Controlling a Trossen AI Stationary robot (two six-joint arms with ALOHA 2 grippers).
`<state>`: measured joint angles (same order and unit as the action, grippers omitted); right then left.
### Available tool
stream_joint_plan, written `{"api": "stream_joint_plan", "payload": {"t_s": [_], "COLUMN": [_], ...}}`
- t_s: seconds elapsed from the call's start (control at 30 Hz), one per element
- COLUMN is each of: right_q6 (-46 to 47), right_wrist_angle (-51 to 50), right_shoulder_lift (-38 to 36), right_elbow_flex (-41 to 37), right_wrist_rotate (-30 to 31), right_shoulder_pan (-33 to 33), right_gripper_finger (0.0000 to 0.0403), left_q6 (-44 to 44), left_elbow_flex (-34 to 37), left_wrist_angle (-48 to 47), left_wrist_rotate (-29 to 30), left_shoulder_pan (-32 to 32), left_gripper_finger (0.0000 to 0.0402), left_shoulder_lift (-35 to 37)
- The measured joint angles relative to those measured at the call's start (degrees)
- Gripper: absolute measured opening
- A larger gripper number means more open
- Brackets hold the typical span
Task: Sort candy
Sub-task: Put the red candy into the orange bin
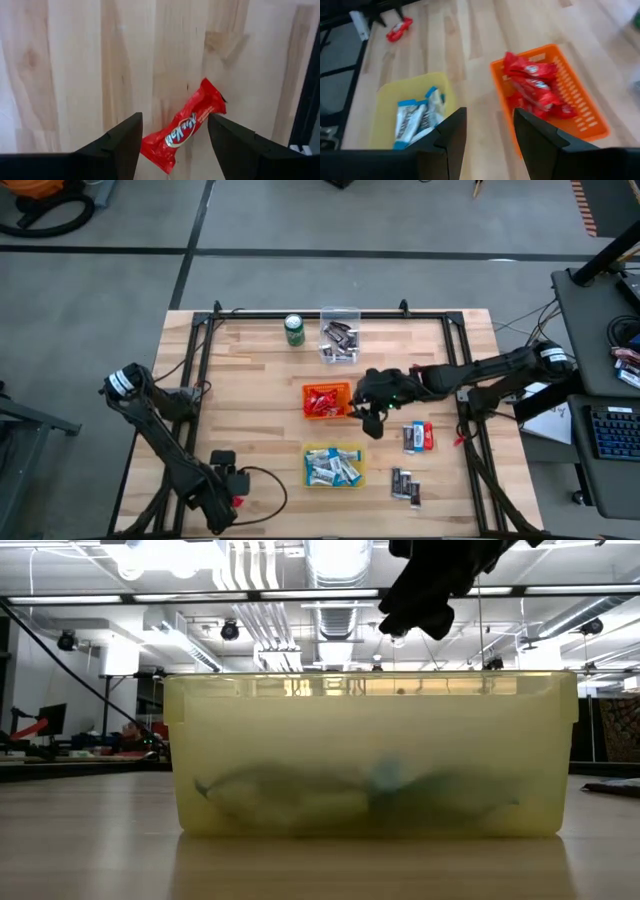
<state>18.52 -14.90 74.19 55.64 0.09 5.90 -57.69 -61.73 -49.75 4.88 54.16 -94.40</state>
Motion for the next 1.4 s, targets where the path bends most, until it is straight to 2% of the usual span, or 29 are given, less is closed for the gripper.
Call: {"api": "stream_joint_plan", "payload": {"t_s": [0.2, 0.3, 0.53, 0.67, 0.87, 0.93, 1.13, 1.27, 1.4], "right_q6": [1.49, 1.57, 1.51, 1.49, 1.49, 1.49, 1.53, 1.10, 1.18], "right_wrist_angle": [0.01, 0.00, 0.19, 0.18, 0.16, 0.12, 0.08, 0.03, -1.53], "right_shoulder_lift": [0.64, 0.87, 0.94, 0.95, 0.96, 0.92, 0.25, 0.20, 0.15], "right_elbow_flex": [-0.02, -0.04, -0.33, -0.73, -0.98, -1.01, -1.01, -1.05, -1.07], "right_wrist_rotate": [0.10, 0.12, 0.58, 1.66, 1.60, 1.58, 1.50, 1.50, 1.53], "right_shoulder_pan": [2.38, 2.98, 3.75, 3.86, 4.02, 4.02, 5.13, 6.16, 7.41], "right_gripper_finger": [0.0153, 0.0154, 0.0155, 0.0155, 0.0155, 0.0155, 0.0155, 0.0155, 0.0155], "left_q6": [-0.50, -0.54, -0.44, -0.21, 0.67, 0.68, 4.56, 14.04, 26.51], "left_elbow_flex": [0.12, 0.13, 0.17, 0.24, 0.17, 0.25, -3.62, -6.25, -7.18], "left_wrist_angle": [0.36, 0.79, 0.87, 0.89, 1.19, 1.03, 1.49, 1.71, 3.84], "left_wrist_rotate": [-0.20, -2.65, -3.79, -2.77, -2.50, -1.55, 10.43, 21.55, 27.87], "left_shoulder_pan": [0.96, 1.33, 2.31, 2.31, 2.30, 1.72, -2.17, -7.79, -14.97], "left_gripper_finger": [0.0208, 0.0206, 0.0176, 0.0136, 0.0035, 0.0013, 0.0028, 0.0024, 0.0018], "left_shoulder_lift": [-2.18, -3.30, -6.63, -8.59, -8.84, -8.11, -3.78, -0.89, 1.02]}}
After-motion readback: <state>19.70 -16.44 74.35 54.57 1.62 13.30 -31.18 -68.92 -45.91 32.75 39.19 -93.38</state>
